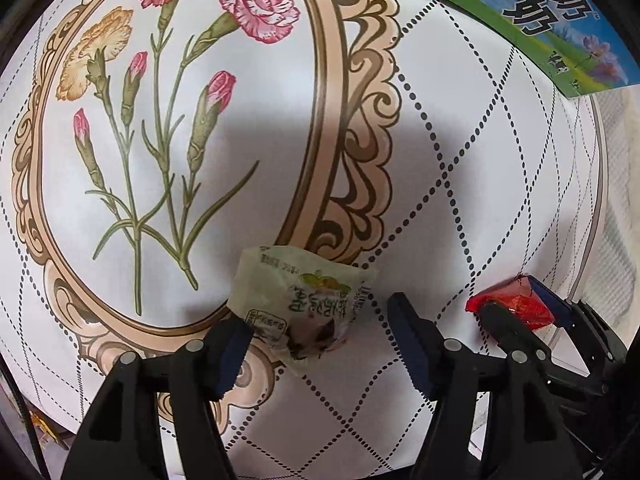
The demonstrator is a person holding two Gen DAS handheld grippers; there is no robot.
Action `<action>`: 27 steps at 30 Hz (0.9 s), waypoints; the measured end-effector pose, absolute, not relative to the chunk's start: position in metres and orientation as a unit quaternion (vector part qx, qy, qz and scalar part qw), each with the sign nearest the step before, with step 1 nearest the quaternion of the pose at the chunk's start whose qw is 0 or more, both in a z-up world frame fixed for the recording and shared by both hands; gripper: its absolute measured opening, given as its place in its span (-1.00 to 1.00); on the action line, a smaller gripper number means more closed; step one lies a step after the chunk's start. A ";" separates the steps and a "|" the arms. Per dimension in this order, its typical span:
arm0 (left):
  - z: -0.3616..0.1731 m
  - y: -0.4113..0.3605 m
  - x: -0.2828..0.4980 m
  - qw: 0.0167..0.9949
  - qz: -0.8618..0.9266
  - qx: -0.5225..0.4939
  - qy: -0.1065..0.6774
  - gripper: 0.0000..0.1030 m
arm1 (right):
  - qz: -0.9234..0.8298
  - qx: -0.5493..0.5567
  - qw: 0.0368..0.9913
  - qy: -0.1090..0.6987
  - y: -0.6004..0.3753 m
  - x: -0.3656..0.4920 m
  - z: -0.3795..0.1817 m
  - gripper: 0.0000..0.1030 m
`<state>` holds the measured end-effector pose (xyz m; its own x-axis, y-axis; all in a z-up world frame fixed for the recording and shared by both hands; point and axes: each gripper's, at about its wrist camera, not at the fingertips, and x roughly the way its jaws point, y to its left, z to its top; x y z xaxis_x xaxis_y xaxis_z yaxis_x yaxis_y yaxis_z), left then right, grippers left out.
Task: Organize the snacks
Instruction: 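Grasp the small pale snack bag with the left tool while the right tool grasps the red triangular packet, then drop both packets into the box and open both tools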
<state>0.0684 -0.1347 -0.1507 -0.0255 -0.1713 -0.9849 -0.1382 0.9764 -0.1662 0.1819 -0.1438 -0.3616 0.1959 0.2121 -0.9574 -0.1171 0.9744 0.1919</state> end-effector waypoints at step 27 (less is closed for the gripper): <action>-0.011 -0.168 0.080 0.759 -0.074 -0.101 0.639 -0.28 | 0.151 0.056 0.826 0.541 -0.133 0.200 -0.272 0.17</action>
